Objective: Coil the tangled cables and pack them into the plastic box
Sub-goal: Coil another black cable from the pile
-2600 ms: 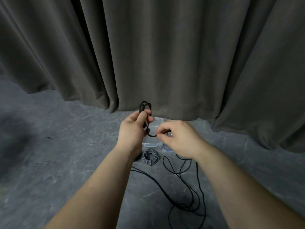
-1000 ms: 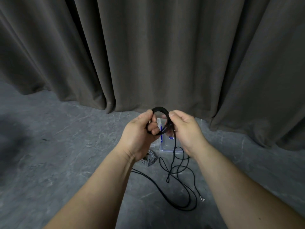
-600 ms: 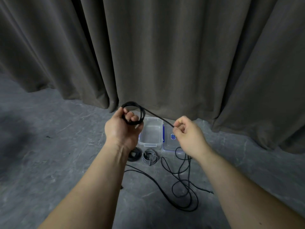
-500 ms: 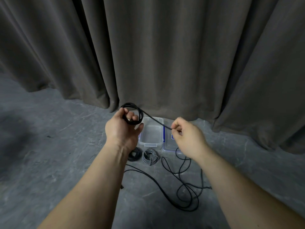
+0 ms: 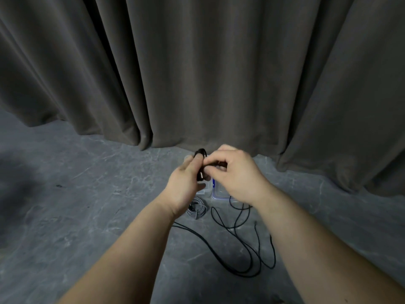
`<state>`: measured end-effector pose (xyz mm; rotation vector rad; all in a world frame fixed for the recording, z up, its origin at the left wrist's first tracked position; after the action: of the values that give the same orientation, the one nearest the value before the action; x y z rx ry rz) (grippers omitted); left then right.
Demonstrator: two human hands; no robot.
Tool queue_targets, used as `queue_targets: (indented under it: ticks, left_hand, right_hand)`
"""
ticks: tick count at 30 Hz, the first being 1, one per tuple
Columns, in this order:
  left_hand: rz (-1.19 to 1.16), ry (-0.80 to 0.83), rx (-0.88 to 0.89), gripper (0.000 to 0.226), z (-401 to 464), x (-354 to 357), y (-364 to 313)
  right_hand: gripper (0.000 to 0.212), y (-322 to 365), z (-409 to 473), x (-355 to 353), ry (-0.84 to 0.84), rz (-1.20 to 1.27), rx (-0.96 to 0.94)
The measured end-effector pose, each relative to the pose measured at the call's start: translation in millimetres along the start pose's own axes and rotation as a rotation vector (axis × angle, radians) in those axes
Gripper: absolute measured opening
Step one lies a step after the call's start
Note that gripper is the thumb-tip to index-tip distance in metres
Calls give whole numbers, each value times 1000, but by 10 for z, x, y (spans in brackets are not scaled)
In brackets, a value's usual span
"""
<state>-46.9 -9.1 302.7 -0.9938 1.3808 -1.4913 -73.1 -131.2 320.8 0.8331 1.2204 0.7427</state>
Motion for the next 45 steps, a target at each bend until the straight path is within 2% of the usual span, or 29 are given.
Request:
queue_targets:
  ticks: [2, 5, 8, 11, 16, 22, 28, 33, 36, 41, 45]
  left_hand:
    - [21, 40, 34, 28, -24, 50, -11]
    - [48, 74, 130, 25, -49, 79, -45]
    - [194, 97, 257, 32, -41, 90, -40]
    - [234, 45, 330, 32, -11, 70, -14]
    - [230, -6, 393, 32, -7, 29, -36]
    - [137, -8, 440, 30, -40, 59, -132]
    - [41, 13, 370, 31, -41, 72, -144]
    - [-175, 5, 197, 33, -29, 78, -174]
    - [-357, 21, 90, 22, -25, 79, -207]
    - [-176, 88, 103, 17, -43, 17, -200]
    - [-170, 75, 189, 19, -65, 19, -236]
  right_hand:
    - [31, -37, 20, -15, -92, 101, 56]
    - [28, -104, 55, -78, -189, 181, 126]
    - [24, -125, 58, -94, -89, 248, 138]
    - [23, -123, 50, -138, 12, 334, 165]
    - [21, -127, 54, -262, -84, 374, 139]
    - [27, -79, 18, -131, 27, 292, 130]
    - [21, -102, 26, -69, 79, 402, 207]
    - [22, -78, 38, -100, -53, 522, 182]
    - [21, -103, 41, -117, -104, 603, 217]
    - [20, -137, 62, -94, -86, 754, 306]
    - [20, -149, 85, -54, -36, 874, 373]
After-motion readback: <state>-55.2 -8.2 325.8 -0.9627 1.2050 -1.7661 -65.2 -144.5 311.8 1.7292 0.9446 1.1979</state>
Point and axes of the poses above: each hand's wrist, its own z-axis towards the middle knuckle, its own x-axis out of the palm, y = z × x, the point moved 2 cm from there along z, towards the middle knuckle, and after that the axes turned 11 degrees about x, right-handed, at the moved point
